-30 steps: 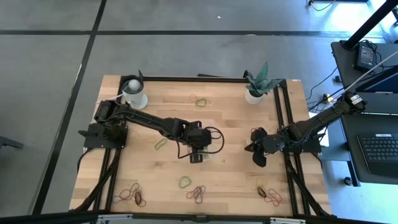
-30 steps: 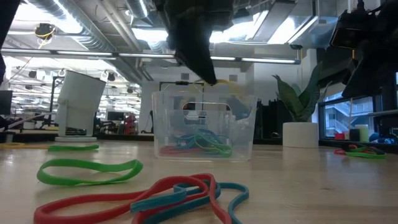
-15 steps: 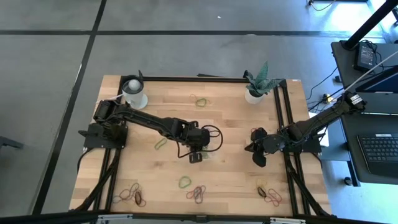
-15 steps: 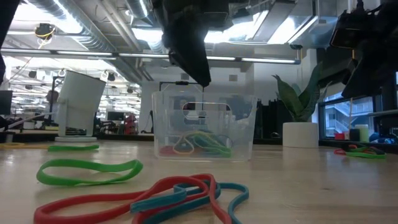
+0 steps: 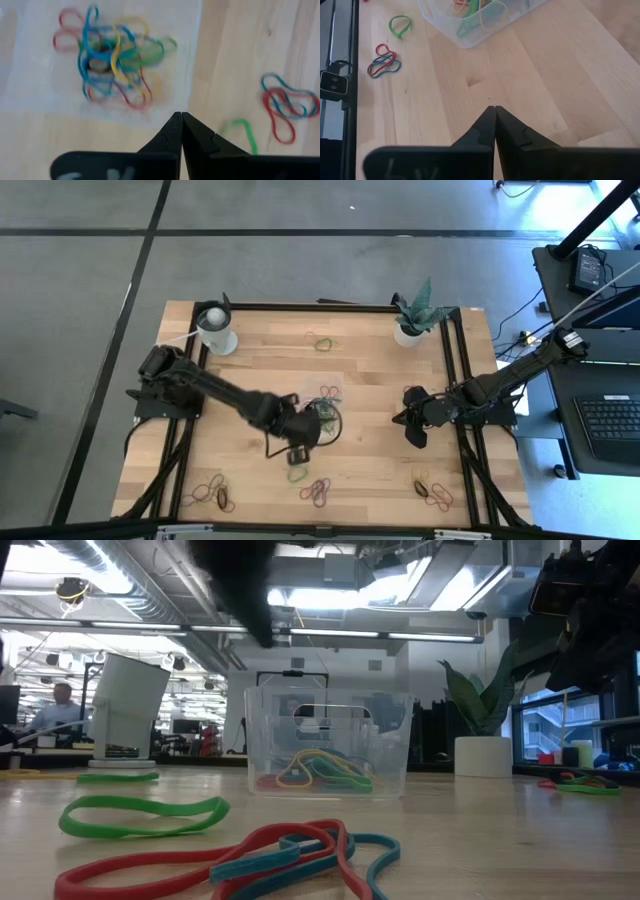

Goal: Pick and place rubber bands into bin
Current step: Put the red rubber band into the transparent bin

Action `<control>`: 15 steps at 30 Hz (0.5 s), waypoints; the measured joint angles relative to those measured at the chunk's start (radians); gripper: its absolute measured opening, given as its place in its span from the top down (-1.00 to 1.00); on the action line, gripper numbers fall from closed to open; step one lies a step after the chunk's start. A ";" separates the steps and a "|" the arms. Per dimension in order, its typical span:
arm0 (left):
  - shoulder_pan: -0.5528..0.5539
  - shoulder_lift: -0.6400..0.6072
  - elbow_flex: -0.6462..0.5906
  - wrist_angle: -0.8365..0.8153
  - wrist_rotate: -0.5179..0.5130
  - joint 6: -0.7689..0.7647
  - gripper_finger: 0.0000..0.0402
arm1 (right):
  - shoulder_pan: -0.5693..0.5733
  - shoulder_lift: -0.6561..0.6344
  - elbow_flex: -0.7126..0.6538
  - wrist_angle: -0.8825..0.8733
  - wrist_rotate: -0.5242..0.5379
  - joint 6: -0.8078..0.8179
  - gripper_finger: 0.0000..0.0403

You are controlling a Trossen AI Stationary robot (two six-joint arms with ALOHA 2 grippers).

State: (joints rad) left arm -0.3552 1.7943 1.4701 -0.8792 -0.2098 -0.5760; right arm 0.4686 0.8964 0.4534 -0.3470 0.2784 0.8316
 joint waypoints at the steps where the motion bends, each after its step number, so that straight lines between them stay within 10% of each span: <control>1: -0.024 0.002 0.000 -0.015 -0.015 -0.035 0.99 | 0.000 0.000 0.000 0.000 -0.001 -0.001 0.94; 15: -0.358 0.009 -0.128 -0.061 -0.261 -0.307 0.99 | 0.024 0.091 0.221 -0.075 0.041 -0.076 0.99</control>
State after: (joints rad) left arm -0.7135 1.8037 1.3426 -0.9399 -0.4708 -0.8827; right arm 0.4928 0.9875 0.6745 -0.4217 0.3198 0.7555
